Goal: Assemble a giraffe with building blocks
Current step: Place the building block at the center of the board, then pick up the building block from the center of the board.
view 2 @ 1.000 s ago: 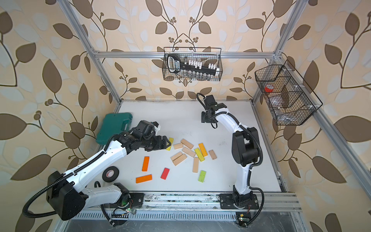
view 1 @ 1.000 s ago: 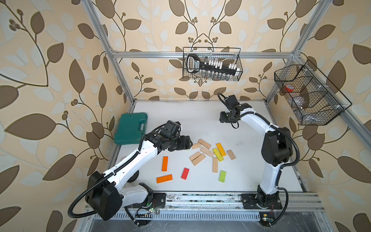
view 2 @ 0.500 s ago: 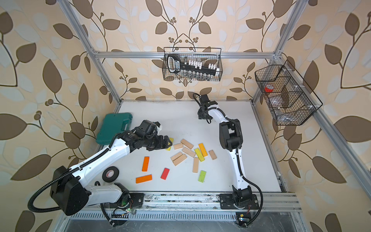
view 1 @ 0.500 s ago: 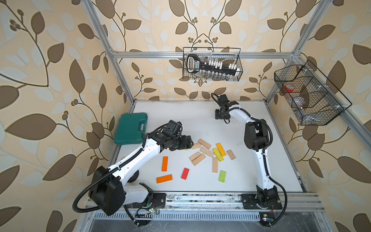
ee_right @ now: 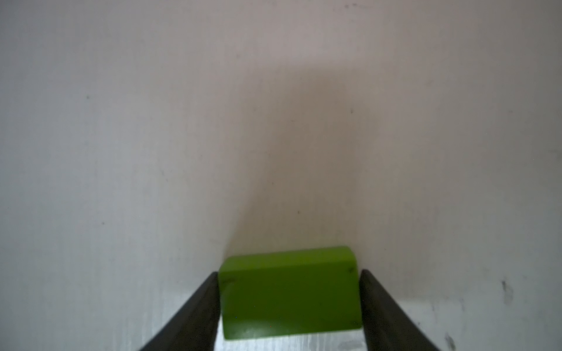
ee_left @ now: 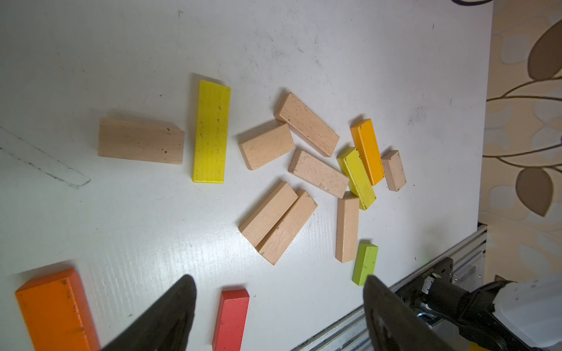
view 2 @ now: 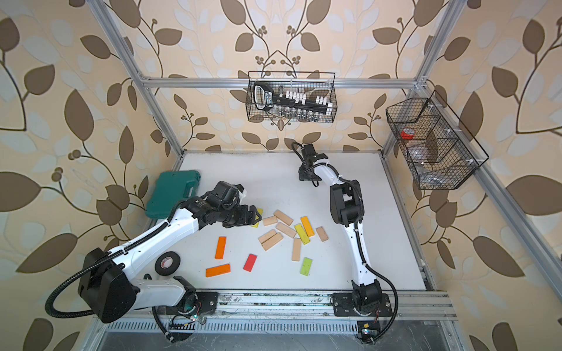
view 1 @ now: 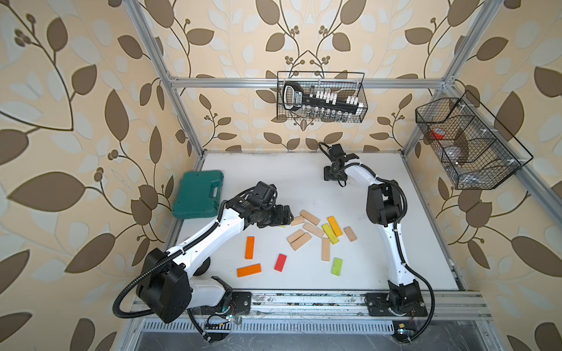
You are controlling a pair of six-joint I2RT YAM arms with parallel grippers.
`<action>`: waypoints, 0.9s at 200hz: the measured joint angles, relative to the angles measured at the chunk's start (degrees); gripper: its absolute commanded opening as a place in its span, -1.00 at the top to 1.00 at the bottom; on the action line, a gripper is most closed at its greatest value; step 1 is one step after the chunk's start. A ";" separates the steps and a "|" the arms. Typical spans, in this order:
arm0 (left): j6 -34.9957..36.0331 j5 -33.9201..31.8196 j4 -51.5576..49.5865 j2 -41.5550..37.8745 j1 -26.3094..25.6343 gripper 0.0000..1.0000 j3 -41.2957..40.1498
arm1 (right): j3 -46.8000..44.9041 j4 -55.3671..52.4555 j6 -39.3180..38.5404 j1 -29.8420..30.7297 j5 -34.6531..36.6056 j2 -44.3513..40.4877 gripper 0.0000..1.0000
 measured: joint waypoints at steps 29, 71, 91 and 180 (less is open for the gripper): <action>0.02 -0.17 -0.09 -0.02 0.00 -0.75 0.00 | 0.15 -0.31 -0.09 0.09 -0.44 0.02 -0.83; -0.07 -0.44 -1.25 -1.40 0.00 -0.75 0.00 | 2.62 -4.50 0.09 1.01 -0.15 -2.21 -0.91; -0.28 -0.94 -2.45 -4.20 0.00 -0.74 0.00 | -1.81 -5.29 0.52 2.47 1.33 -9.88 -0.91; -3.54 -0.39 -7.19 -19.23 -2.32 -0.65 -6.75 | -48.22 -1.01 5.46 17.73 5.18 -55.12 -0.52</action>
